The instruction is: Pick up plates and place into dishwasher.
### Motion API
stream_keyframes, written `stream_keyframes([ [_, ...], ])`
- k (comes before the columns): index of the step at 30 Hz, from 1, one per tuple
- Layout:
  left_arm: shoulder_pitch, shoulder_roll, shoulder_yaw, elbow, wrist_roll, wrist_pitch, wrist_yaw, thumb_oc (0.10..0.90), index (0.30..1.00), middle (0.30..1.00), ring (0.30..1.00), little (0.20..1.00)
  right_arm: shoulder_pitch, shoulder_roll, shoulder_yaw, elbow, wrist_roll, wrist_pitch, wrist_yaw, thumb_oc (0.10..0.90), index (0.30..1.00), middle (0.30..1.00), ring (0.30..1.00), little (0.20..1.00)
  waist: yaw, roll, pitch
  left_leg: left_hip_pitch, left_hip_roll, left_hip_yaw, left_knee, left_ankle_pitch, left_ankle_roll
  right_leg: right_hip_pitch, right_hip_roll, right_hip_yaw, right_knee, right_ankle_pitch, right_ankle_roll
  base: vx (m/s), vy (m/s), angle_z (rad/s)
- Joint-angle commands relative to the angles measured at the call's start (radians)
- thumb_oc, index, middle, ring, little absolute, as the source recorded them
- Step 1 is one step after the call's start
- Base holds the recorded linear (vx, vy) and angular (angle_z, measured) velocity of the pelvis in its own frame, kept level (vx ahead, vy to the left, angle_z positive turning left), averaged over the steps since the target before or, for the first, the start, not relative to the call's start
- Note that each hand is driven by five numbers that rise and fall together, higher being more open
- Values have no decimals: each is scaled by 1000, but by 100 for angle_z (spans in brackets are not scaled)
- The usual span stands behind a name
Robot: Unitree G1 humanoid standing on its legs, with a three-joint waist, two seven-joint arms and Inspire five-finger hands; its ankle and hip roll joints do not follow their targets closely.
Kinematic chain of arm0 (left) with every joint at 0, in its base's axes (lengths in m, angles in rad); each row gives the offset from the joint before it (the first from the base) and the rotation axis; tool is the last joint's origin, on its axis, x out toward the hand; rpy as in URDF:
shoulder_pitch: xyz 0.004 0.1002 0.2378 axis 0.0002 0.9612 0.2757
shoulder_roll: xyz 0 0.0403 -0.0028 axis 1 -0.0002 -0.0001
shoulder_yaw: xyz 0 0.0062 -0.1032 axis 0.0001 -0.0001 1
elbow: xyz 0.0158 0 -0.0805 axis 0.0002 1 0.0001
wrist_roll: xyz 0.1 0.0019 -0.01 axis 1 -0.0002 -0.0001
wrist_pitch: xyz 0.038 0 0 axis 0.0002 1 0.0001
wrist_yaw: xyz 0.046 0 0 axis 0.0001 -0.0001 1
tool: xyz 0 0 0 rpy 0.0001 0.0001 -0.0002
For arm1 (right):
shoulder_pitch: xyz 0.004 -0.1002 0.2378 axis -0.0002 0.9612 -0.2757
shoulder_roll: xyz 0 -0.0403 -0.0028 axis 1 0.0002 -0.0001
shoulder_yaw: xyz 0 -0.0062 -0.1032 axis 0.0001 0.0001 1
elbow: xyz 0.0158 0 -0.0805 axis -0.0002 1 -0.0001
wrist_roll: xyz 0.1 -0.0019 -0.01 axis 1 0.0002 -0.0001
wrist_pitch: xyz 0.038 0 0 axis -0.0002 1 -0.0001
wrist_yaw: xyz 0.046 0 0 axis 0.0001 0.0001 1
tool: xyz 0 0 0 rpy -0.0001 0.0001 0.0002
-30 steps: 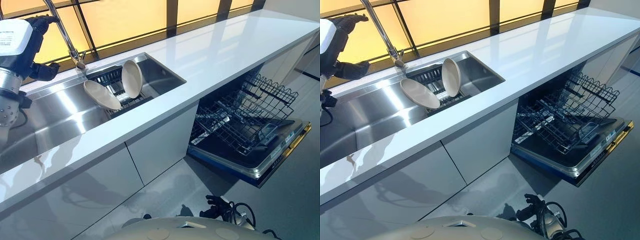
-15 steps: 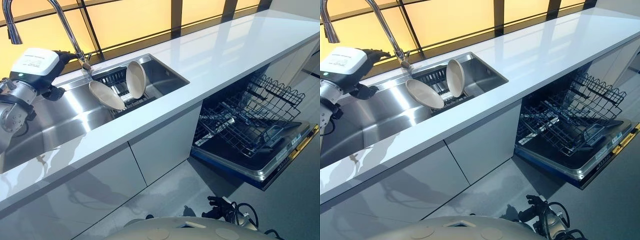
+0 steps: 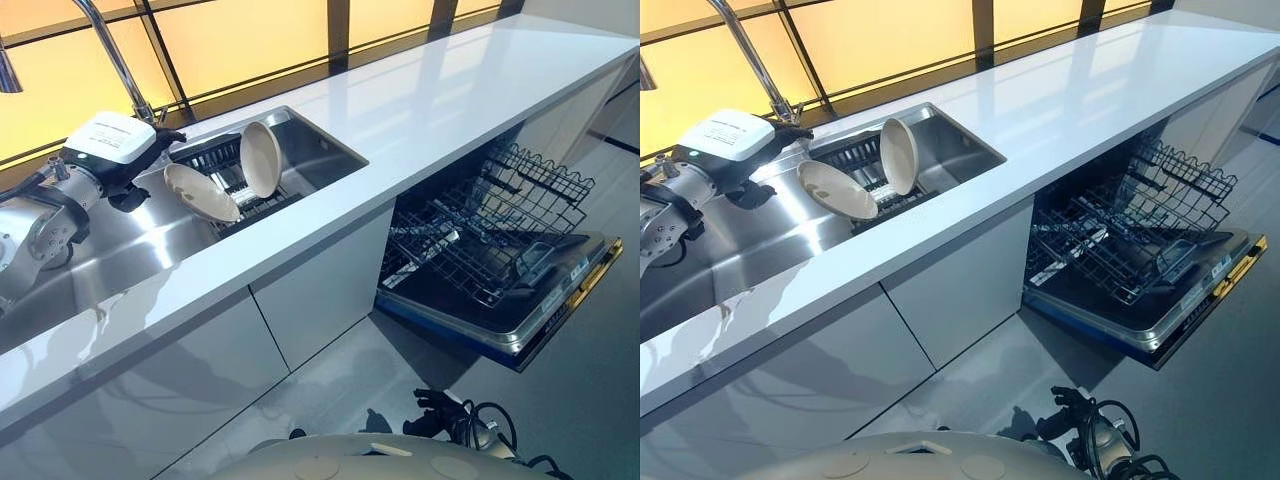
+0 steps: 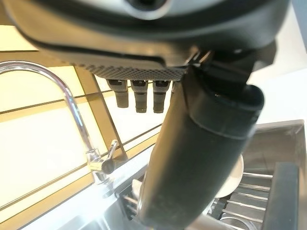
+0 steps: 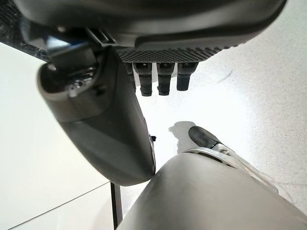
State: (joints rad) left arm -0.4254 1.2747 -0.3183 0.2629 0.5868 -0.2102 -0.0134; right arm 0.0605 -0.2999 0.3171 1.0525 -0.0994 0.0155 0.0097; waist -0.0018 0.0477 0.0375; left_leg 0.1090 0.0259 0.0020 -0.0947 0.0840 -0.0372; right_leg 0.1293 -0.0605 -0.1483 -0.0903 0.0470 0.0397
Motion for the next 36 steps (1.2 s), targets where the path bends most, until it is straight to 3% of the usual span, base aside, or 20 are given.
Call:
stream_keyframes([
  [1, -214, 100, 51, 62, 46, 21, 20, 800, 900, 900, 900, 900, -3, -71, 11, 14, -20, -20, 11, 800, 900, 900, 900, 900, -16, 24, 17, 37, -51, 88, 18, -131, 44, -15, -9, 13, 45, -52, 64, 17, 6, -7],
  [11, -262, 95, -34, 88, 195, 12, -44, 800, 900, 900, 900, 900, -9, -78, 11, 13, -20, -13, 11, 800, 900, 900, 900, 900, -33, 30, 26, 38, -54, 100, 20, -133, 47, -21, -6, 30, 47, -49, 64, 10, 4, -3],
  [20, -298, 83, -91, 120, 237, 29, -109, 800, 900, 900, 900, 900, -18, -85, 8, 28, -19, -22, 11, 800, 900, 900, 900, 900, -43, 39, 36, 37, -59, 103, 23, -134, 51, -24, -3, 40, 48, -47, 64, 3, 5, -6],
  [36, -326, -27, -173, 235, 287, 112, -142, 800, 900, 900, 900, 900, -34, -87, 10, 43, -9, -22, 5, 800, 900, 900, 900, 900, -68, 42, 44, 38, -69, 109, 21, -137, 58, -36, 5, 65, 55, -45, 65, 4, 1, -1],
])
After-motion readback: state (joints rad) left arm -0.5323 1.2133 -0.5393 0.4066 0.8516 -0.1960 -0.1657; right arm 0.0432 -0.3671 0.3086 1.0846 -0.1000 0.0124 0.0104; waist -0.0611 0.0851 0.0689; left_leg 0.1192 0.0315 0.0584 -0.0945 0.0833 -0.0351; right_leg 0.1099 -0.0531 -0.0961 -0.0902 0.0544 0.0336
